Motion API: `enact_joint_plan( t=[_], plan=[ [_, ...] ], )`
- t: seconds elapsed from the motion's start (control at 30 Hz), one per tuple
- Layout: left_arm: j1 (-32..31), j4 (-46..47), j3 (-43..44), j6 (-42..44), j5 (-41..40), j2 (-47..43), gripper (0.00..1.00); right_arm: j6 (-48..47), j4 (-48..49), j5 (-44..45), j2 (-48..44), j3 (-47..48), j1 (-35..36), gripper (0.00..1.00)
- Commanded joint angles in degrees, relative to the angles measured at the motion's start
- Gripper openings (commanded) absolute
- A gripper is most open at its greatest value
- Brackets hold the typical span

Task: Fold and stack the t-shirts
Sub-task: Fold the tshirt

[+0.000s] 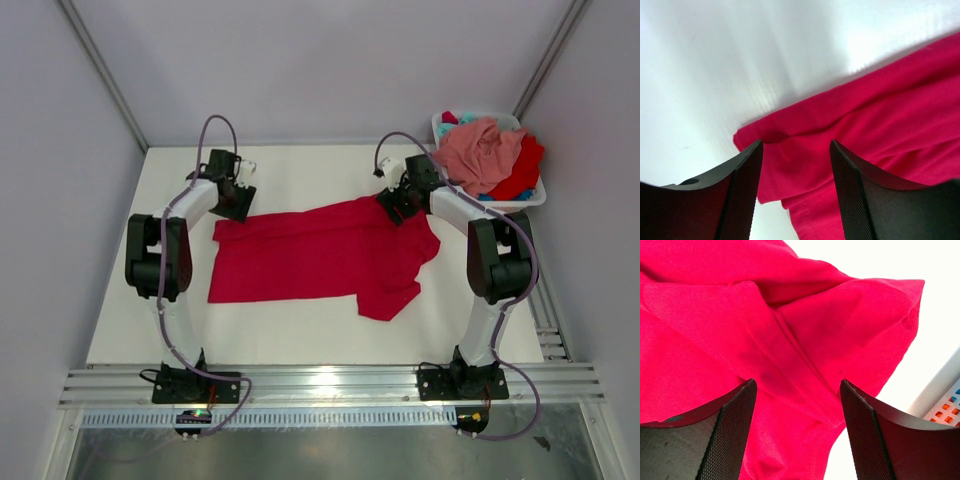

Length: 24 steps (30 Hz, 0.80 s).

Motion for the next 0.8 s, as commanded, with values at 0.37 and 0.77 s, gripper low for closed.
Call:
enact_joint_plan(
  t=[0.37,0.77],
  plan=[
    [0.01,-3.54,1.23,-1.06,-11.52,-1.06,0.51,-0.99,1.01,-2.62,-1.92,0.81,0.33,0.72],
    [0.01,-10.66,3.69,-0.88,-6.6,-0.1,0.48,-0.55,-0.04,-2.18,-2.53,2.13,0.34,0.72]
  ],
)
